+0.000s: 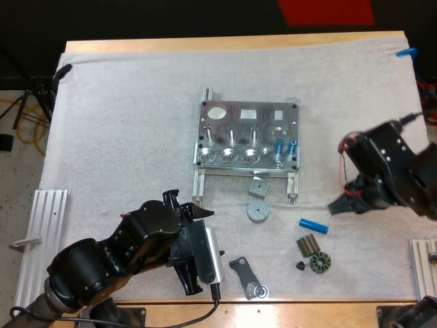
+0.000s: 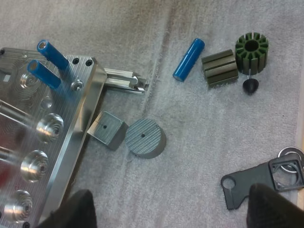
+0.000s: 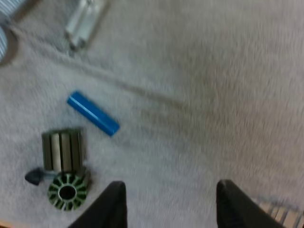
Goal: Load cells from right to left
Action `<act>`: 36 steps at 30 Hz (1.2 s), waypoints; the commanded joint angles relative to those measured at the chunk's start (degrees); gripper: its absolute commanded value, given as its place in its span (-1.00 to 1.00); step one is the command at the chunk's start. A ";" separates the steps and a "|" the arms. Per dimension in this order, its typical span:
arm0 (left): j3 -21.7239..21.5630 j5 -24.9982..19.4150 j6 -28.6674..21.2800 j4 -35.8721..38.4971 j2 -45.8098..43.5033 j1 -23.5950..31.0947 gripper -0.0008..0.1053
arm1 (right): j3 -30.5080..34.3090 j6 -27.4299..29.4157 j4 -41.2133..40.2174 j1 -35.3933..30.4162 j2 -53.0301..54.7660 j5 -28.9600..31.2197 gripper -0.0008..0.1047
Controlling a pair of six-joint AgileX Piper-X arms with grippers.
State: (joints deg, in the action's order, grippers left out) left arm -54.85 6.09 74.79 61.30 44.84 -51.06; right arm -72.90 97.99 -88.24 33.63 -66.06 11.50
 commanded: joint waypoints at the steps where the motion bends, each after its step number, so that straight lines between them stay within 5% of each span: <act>1: -0.33 0.41 -0.40 0.04 -0.32 -0.09 0.24 | 1.94 -2.24 -2.15 -0.10 1.62 -0.21 -0.17; 13: -0.33 0.41 -0.40 0.04 -0.32 -0.09 0.24 | 20.91 -16.34 12.18 -0.10 5.22 -3.37 -0.17; 28: -0.33 0.41 -0.40 0.04 -0.32 -0.09 0.24 | 34.52 -19.68 29.07 -0.10 5.08 -2.28 -0.17; 36: -0.33 0.41 -0.40 0.04 -0.32 -0.09 0.24 | 36.75 -19.57 34.79 -0.10 1.06 -1.84 -0.17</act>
State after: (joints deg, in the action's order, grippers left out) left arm -54.85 6.22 74.72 61.30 44.84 -51.06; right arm -36.23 78.64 -53.73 33.63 -64.92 8.95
